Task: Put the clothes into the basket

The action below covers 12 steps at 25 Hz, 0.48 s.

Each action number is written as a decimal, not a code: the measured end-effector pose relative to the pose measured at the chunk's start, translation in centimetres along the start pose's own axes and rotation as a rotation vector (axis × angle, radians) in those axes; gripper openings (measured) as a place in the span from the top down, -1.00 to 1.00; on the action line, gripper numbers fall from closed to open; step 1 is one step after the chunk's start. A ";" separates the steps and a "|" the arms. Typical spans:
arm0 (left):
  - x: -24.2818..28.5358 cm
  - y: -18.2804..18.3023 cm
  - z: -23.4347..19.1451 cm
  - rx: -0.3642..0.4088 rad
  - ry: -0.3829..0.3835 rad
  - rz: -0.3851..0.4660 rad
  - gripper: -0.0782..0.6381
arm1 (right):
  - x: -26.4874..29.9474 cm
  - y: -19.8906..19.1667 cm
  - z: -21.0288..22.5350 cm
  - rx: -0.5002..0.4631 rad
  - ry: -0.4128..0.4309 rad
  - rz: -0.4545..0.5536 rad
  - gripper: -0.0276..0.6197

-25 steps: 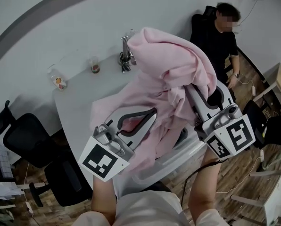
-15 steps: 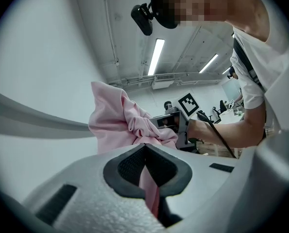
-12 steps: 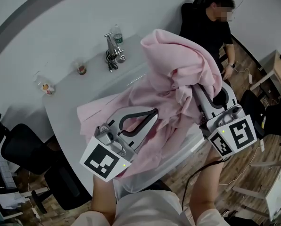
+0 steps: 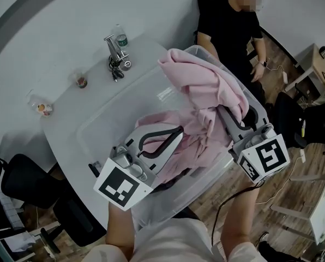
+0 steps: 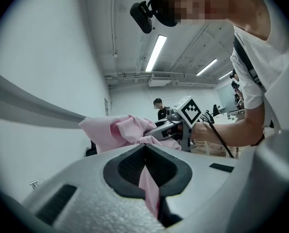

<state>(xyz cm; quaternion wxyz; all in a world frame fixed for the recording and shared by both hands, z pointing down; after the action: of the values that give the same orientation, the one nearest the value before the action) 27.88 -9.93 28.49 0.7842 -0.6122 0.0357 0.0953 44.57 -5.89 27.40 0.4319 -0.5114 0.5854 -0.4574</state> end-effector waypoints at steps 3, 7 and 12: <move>0.5 -1.1 0.3 -0.025 -0.006 -0.009 0.77 | -0.1 -2.6 -1.4 0.018 0.051 -0.065 0.53; 0.2 -2.7 0.7 -0.066 0.005 -0.034 0.77 | -0.1 -5.2 -3.3 0.035 0.097 -0.142 0.52; -0.3 -4.0 0.9 -0.100 0.016 -0.067 0.77 | -0.1 -7.8 -4.6 0.005 0.132 -0.261 0.50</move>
<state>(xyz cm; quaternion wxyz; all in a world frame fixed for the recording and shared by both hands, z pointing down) 28.30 -10.05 32.62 0.7550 -0.6523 0.0165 0.0656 41.68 -5.86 36.03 0.3306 -0.5508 0.5399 -0.5440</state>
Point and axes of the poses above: the fingertips, and each gripper's own axes: x forward along the fingers, z to its right, y out of its top, the point moved 5 cm from there along -x, backward along the fingers, and after that the axes turned 12 degrees about z, right-handed, at the moved point
